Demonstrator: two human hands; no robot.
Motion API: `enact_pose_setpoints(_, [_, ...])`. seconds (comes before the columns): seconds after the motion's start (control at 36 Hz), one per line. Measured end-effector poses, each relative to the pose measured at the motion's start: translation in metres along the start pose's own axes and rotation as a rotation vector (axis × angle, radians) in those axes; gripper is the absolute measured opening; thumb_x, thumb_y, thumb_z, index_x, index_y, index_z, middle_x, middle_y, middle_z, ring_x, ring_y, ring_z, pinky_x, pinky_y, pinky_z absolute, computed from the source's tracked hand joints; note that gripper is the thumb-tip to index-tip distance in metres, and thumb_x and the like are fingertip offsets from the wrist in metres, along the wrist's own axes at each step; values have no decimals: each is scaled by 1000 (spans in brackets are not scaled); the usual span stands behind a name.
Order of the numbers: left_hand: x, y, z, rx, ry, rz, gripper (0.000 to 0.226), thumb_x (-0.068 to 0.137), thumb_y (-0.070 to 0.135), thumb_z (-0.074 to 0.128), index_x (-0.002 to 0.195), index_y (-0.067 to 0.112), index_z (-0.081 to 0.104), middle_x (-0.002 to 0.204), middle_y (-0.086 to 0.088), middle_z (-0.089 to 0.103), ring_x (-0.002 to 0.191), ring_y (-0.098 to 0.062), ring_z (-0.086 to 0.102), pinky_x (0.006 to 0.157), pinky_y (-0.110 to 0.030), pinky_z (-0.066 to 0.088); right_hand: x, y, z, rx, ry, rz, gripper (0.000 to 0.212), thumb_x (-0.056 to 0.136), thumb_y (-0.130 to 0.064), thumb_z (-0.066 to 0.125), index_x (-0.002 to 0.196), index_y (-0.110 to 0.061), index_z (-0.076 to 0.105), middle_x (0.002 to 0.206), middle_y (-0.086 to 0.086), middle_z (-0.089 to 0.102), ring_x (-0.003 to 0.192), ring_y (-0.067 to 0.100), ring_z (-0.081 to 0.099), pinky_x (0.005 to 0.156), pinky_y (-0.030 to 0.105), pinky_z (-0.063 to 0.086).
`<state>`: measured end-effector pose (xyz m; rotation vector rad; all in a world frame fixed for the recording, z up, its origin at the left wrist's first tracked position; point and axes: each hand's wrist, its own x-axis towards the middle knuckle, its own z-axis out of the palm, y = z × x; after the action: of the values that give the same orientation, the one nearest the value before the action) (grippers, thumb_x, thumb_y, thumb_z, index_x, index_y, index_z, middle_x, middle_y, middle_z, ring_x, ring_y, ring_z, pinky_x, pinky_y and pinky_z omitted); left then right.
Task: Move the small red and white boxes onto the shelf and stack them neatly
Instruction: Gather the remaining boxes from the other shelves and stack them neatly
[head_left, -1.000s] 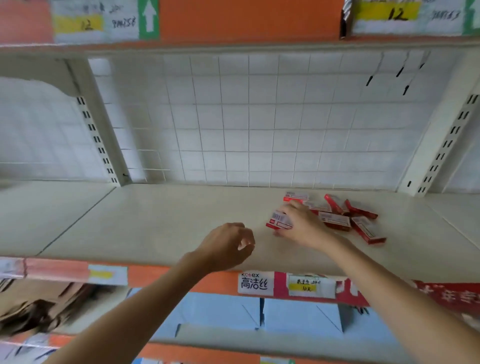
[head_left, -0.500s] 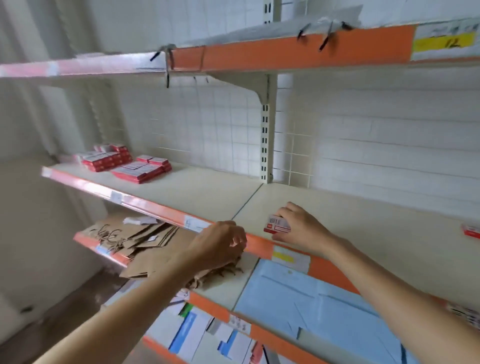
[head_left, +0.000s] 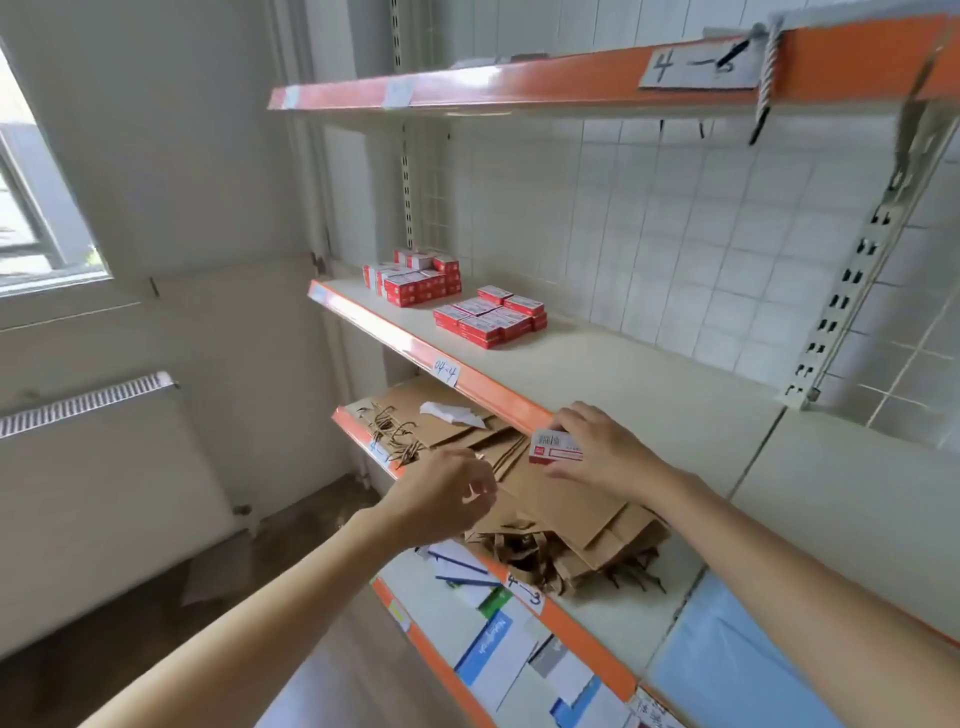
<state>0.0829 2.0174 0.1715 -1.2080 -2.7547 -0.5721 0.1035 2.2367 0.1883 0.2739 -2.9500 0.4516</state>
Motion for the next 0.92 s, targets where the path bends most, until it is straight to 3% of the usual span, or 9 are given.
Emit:
enact_pose_setpoints(0.17, [46,-39,-10,2,33,-28,13,91,18,56,91,16,69,94,3,64,81,-10,59,74,-26,51,73,30,4,-87,92,37,46,81,-40,67,119,-18,52,119,-3,51,114,17,43,91,34,39])
enact_pose_setpoints(0.28, [85,-66,-24,46,47,-28,11,89,18,56,86,19,67,91,4,65,81,-11,59,74,-34,52,121,62,-1,-139,117,175,47,82,-44,65,118,-17,52,122,-1,51,118,21,40,90,34,37])
enact_pose_setpoints(0.39, [120,-86,-29,44,101,-21,14,90,21,56,92,16,69,93,2,66,80,-11,60,74,-31,52,153,92,5,-141,139,319,47,82,-42,65,119,-15,52,123,4,49,121,23,38,92,34,36])
enact_pose_setpoints(0.58, [170,-99,1,-63,51,76,13,88,19,58,93,17,69,92,2,64,78,-9,61,74,-33,53,156,119,23,86,11,395,50,83,-43,65,125,-18,53,121,8,45,121,25,38,98,31,33])
enact_pose_setpoints(0.67, [202,-98,11,-106,25,139,15,88,15,60,100,13,69,98,-2,63,83,-14,61,77,-33,52,151,127,17,269,15,392,43,88,-31,60,128,-16,54,120,7,49,116,18,46,95,23,33])
enact_pose_setpoints(0.81, [257,-97,33,-155,-113,282,44,85,17,66,128,13,56,131,-3,52,113,-17,53,91,-23,43,128,141,22,483,311,538,27,91,2,43,110,-2,62,108,8,61,107,22,58,97,29,40])
enact_pose_setpoints(0.86, [272,-95,41,-175,-191,327,43,84,15,67,126,11,57,129,-4,53,115,-18,49,95,-23,39,120,142,27,520,462,581,28,88,8,41,104,1,63,97,7,61,98,24,60,95,36,44])
enact_pose_setpoints(0.92, [288,-97,47,-239,-214,320,30,85,15,66,115,11,63,114,-3,58,106,-17,51,92,-24,40,119,144,29,534,524,597,28,87,11,40,104,4,61,94,8,60,93,23,58,94,39,45])
